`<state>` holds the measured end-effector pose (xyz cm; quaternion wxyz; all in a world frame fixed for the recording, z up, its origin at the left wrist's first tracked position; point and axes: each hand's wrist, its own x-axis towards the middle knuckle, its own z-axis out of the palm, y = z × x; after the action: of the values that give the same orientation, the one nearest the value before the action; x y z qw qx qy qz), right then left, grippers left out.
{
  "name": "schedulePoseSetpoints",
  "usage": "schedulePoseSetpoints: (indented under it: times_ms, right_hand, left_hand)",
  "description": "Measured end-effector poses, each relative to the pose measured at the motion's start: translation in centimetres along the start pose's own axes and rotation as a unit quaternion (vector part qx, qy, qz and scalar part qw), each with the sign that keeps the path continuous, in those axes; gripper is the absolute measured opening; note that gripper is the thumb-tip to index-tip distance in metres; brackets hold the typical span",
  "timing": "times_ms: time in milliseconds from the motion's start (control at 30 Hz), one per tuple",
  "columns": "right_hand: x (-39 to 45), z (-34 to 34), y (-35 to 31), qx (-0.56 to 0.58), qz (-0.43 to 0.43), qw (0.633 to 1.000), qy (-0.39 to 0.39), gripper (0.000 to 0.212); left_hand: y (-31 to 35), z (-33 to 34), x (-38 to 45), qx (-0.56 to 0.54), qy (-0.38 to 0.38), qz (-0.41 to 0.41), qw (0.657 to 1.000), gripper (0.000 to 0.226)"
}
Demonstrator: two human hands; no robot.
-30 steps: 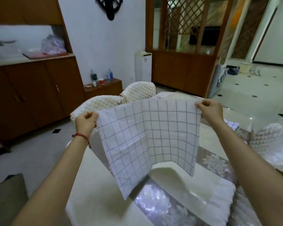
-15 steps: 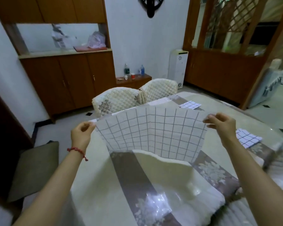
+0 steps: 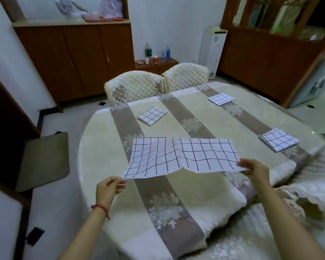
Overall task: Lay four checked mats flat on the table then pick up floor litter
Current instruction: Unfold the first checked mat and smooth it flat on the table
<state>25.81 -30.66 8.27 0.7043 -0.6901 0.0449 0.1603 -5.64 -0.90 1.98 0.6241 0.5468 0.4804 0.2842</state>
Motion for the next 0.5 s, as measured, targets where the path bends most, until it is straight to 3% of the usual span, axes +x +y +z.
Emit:
schedulePoseSetpoints:
  times_ms: [200,400,500]
  right_hand:
    - [2.9,-1.0,5.1,-0.11,0.067,0.992,0.005,0.008]
    - [6.2,-1.1,7.1,-0.196,0.054,0.977,-0.069,0.012]
    - [8.6,-1.5,7.8,-0.254,0.026,0.961,-0.104,0.022]
  left_hand:
    - [-3.5,0.5,-1.0,0.011,0.07,-0.053,0.996,0.019]
    - [-6.2,2.0,-2.9,0.069,0.123,-0.103,0.985,0.002]
    - [-7.1,3.4,-4.3,0.087,0.166,-0.115,0.976,0.006]
